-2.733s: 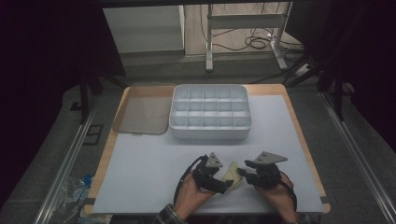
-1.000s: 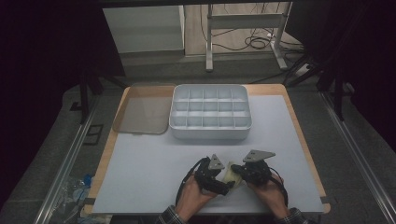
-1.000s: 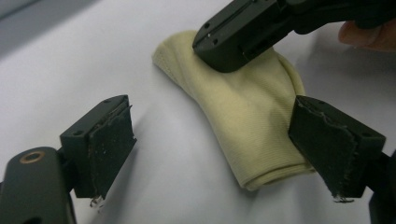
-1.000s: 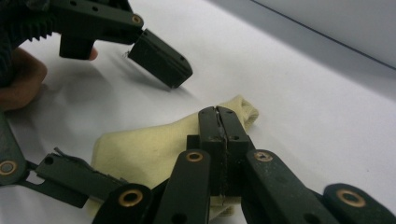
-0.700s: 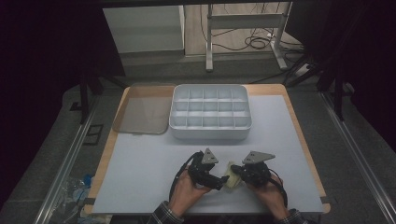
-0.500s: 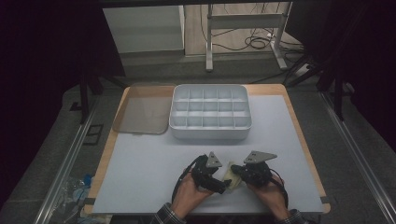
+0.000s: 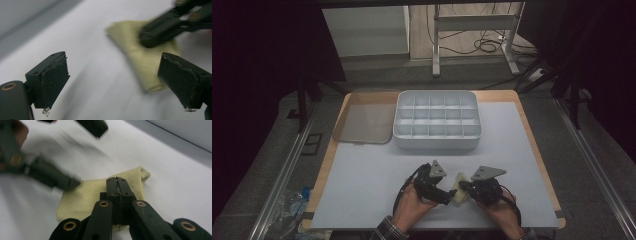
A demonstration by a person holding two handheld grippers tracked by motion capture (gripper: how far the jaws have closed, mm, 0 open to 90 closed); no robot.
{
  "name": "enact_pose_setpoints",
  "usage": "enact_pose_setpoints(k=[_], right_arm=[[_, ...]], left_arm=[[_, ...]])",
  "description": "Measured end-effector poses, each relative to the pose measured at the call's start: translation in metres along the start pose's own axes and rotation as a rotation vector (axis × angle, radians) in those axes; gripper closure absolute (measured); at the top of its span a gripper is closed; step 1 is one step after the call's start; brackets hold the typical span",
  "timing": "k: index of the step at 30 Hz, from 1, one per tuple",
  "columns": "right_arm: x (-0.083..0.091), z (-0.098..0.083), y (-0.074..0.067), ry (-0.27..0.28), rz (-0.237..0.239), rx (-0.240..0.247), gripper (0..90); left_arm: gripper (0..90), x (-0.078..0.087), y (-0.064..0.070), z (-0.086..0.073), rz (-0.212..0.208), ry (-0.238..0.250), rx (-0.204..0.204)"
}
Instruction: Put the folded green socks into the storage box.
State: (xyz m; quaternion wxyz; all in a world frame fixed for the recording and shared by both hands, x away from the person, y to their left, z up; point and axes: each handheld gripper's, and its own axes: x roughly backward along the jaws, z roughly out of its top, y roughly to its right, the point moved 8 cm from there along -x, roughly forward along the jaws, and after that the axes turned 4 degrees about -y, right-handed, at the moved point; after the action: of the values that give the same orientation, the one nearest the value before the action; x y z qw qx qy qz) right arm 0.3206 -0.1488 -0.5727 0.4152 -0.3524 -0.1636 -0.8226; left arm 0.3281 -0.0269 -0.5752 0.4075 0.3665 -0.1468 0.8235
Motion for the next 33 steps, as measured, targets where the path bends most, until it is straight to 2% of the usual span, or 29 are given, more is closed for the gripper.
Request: enact_pose_setpoints(k=[2, 3, 5, 10, 16, 33], right_arm=[[0.002, 0.002, 0.0, 0.01, 0.011, -0.008, 85.9], [0.003, 0.003, 0.0, 0.016, 0.018, -0.015, 83.4], [0.007, 0.005, 0.0, 0.026, 0.001, -0.009, 81.4], [0.014, 0.008, 0.005, 0.043, -0.026, -0.015, 76.7], [0.02, 0.006, 0.01, 0.053, -0.046, -0.023, 68.8], [0.024, 0.003, 0.013, 0.069, -0.069, -0.045, 58.8]], left_arm=[[9.2, 0.002, -0.011, -0.001, 0.042, -0.007, 0.002], [9.2, 0.001, -0.014, -0.003, 0.051, -0.012, 0.003], [9.2, -0.001, -0.016, -0.005, 0.05, -0.02, 0.006], [9.1, -0.011, -0.014, -0.011, 0.051, -0.051, -0.01], [9.4, -0.015, -0.012, -0.013, 0.054, -0.072, -0.029], [9.4, -0.012, 0.003, -0.017, 0.016, -0.074, -0.033]])
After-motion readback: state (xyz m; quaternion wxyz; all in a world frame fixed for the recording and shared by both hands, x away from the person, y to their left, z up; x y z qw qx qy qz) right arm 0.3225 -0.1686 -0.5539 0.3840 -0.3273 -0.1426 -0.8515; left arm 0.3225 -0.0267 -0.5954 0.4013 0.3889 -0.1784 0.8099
